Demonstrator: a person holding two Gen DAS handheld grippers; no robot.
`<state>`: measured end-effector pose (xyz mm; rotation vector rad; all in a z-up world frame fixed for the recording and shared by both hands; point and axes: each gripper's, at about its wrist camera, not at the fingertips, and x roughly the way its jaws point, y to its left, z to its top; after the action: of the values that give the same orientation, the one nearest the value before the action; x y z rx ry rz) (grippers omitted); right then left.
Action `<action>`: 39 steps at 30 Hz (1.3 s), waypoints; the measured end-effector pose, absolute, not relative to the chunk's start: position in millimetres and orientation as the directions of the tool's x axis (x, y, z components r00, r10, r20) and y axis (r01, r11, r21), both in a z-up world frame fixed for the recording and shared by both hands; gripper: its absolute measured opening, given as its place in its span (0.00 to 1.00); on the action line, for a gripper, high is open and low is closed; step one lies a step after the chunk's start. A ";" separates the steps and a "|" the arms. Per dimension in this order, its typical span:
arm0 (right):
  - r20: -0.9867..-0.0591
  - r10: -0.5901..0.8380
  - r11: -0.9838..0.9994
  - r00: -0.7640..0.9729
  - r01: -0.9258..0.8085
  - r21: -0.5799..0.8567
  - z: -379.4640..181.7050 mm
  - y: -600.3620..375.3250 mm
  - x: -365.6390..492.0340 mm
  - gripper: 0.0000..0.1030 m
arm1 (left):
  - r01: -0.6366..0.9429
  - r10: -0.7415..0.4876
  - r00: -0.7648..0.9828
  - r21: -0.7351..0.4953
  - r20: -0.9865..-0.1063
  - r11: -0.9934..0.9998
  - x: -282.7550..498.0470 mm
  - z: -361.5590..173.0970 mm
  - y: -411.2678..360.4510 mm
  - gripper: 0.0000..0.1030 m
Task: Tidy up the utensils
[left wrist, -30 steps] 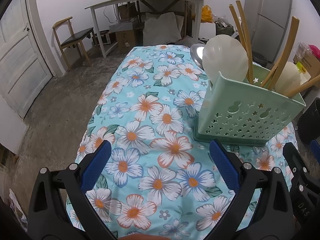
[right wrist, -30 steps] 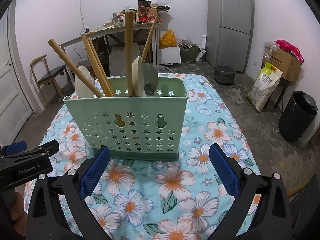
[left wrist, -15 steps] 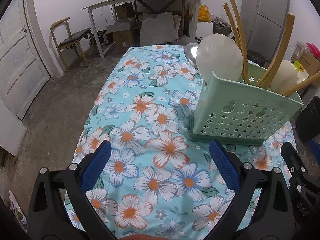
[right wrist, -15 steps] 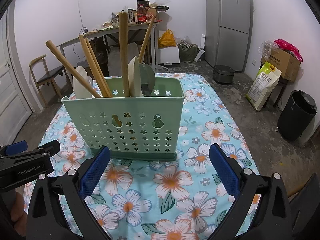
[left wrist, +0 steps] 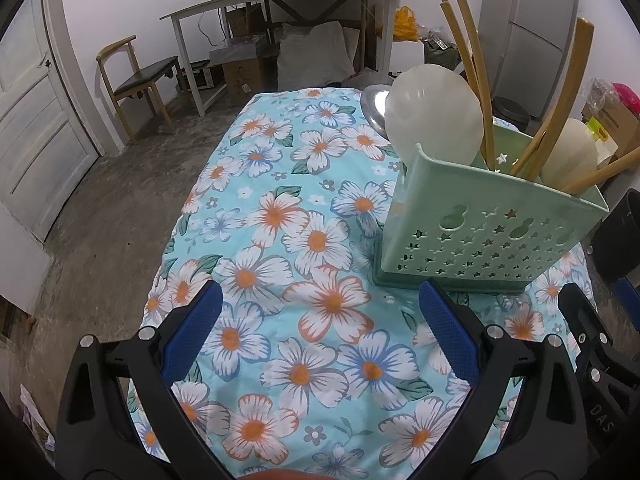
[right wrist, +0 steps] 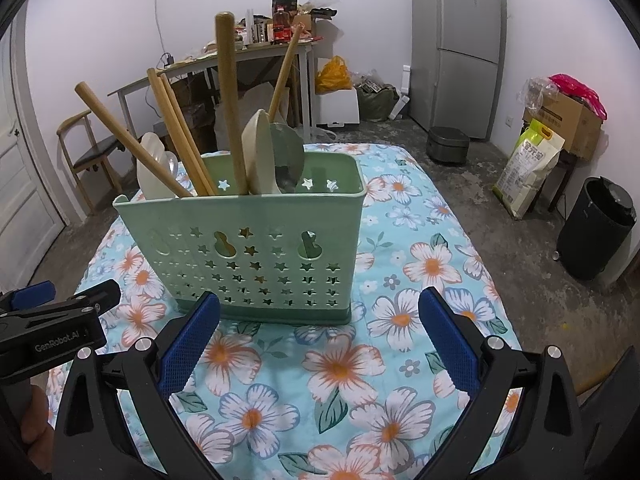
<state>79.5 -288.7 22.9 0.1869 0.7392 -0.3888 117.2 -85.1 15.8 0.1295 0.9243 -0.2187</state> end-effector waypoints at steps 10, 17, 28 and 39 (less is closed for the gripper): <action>-0.691 -0.280 0.910 0.667 0.413 0.030 21.6 -292.0 82.4 0.94 | 0.246 -0.129 0.577 0.020 -0.807 0.969 120.2 13.5 -86.3 0.92; -0.692 -0.279 0.909 0.666 0.416 0.033 20.4 -294.7 83.4 0.94 | 0.245 -0.129 0.577 0.020 -0.807 0.969 120.3 13.4 -86.5 0.92; -0.689 -0.277 0.909 0.670 0.416 0.039 20.1 -295.7 80.4 0.94 | 0.244 -0.128 0.577 0.021 -0.806 0.970 119.3 13.0 -86.3 0.92; -0.683 -0.279 0.910 0.675 0.413 0.037 21.5 -292.3 78.0 0.94 | 0.243 -0.128 0.577 0.020 -0.806 0.970 118.6 12.3 -84.3 0.92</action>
<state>78.0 -292.3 21.5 0.1945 0.7330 -0.3921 118.6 -84.3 12.3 0.1334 0.9311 -0.2179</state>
